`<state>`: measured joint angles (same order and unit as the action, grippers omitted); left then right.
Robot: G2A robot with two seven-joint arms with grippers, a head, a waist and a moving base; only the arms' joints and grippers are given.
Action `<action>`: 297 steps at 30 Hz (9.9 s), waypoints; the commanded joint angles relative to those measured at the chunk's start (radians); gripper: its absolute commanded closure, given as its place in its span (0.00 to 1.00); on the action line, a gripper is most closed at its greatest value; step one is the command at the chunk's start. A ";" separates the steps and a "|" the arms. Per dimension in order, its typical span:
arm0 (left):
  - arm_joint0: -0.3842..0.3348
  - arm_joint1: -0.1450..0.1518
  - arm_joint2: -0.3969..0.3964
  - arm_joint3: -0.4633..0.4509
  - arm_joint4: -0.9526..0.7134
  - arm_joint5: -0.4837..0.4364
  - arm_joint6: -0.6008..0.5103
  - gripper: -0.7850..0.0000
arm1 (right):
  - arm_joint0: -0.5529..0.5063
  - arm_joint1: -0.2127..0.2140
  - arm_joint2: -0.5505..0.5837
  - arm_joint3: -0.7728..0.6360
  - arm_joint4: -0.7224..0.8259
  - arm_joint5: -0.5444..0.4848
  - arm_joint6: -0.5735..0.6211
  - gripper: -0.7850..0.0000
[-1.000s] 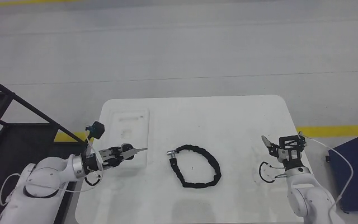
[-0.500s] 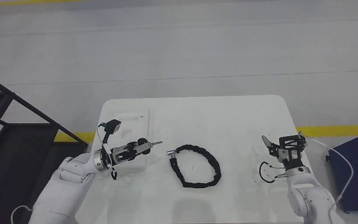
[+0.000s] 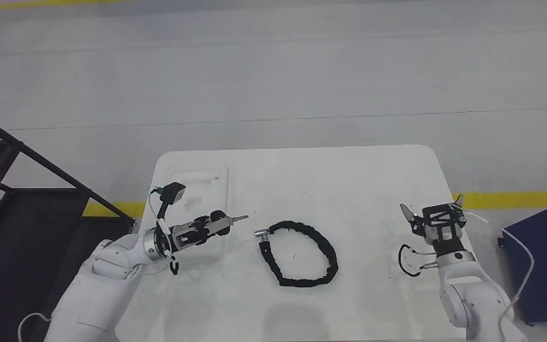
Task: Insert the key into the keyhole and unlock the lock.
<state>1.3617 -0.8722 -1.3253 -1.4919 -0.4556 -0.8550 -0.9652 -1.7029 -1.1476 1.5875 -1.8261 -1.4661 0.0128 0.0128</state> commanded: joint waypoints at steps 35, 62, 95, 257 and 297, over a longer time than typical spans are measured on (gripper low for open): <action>0.000 0.000 0.000 0.000 0.000 0.000 0.000 1.00 | 0.426 -0.069 -0.628 0.112 -0.623 -0.246 0.321 0.00; 0.048 0.005 -0.071 -0.021 -0.009 -0.007 0.092 1.00 | 0.658 -0.100 -0.682 0.210 -0.118 -0.758 0.397 0.00; 0.101 0.007 -0.117 -0.006 -0.250 -0.011 0.084 1.00 | 1.019 -0.263 -0.994 0.578 0.059 -0.791 0.750 0.51; 0.009 -0.025 0.021 0.020 0.022 -0.056 0.096 1.00 | 0.884 0.119 -1.035 0.671 0.396 -1.025 -0.821 1.00; -0.021 0.016 0.165 -0.043 0.097 -0.157 0.157 1.00 | 0.907 0.126 -1.121 0.592 0.452 -1.025 -0.821 1.00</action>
<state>1.3314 -0.8584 -1.1502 -1.5170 -0.3620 -1.0126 -0.8073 -0.7961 -1.0219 0.4662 -1.2344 -1.0144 -1.0123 -0.8078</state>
